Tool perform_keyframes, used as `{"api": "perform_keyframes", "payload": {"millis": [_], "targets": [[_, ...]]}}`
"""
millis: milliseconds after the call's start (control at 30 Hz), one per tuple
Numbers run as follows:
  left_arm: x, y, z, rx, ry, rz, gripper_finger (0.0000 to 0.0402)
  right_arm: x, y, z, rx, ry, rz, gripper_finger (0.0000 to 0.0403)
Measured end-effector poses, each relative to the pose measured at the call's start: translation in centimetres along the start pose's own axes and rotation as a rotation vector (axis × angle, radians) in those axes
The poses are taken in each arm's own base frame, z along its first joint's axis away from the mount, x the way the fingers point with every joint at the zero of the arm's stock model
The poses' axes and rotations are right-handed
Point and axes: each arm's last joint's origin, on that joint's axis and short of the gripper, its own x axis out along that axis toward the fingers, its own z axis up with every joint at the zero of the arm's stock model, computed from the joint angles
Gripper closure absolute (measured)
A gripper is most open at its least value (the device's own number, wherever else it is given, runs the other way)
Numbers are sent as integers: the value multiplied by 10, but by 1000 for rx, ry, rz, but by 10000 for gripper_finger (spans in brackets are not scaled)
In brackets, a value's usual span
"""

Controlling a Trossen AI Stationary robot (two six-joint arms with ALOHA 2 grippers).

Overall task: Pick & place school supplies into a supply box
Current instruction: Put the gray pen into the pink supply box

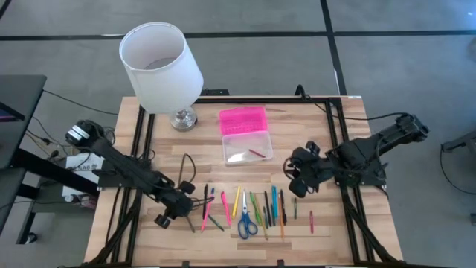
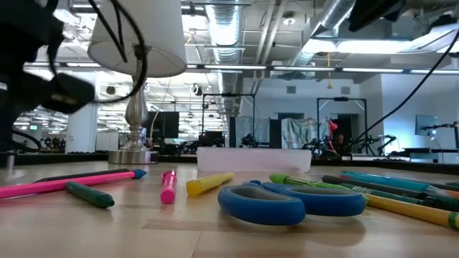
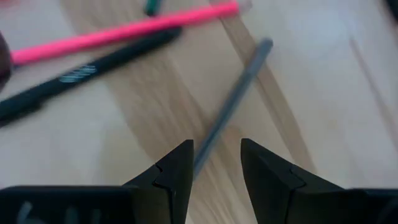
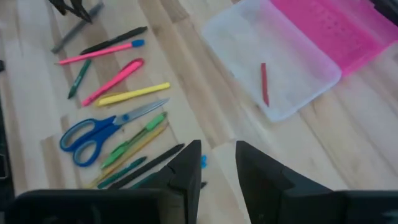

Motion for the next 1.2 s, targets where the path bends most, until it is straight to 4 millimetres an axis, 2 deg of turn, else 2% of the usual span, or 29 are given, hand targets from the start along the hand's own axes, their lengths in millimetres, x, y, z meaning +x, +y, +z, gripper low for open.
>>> {"api": "perform_keyframes", "payload": {"millis": [233, 433, 700, 867, 1200], "targets": [[17, 2, 1, 58, 38, 0, 274, -12, 14, -18, 57, -14, 8, 310], [17, 4, 3, 77, 14, 13, 274, -20, 22, -30, 105, -41, 12, 310], [17, 0, 3, 93, 17, -73, 274, -27, 27, -42, 138, -41, 22, 310], [18, -2, 2, 119, 22, -73, 274, -31, 29, -46, 151, -81, 10, 310], [35, 1, -1, 90, 93, -64, 274, -32, 29, -48, 168, -91, 5, 310]]}}
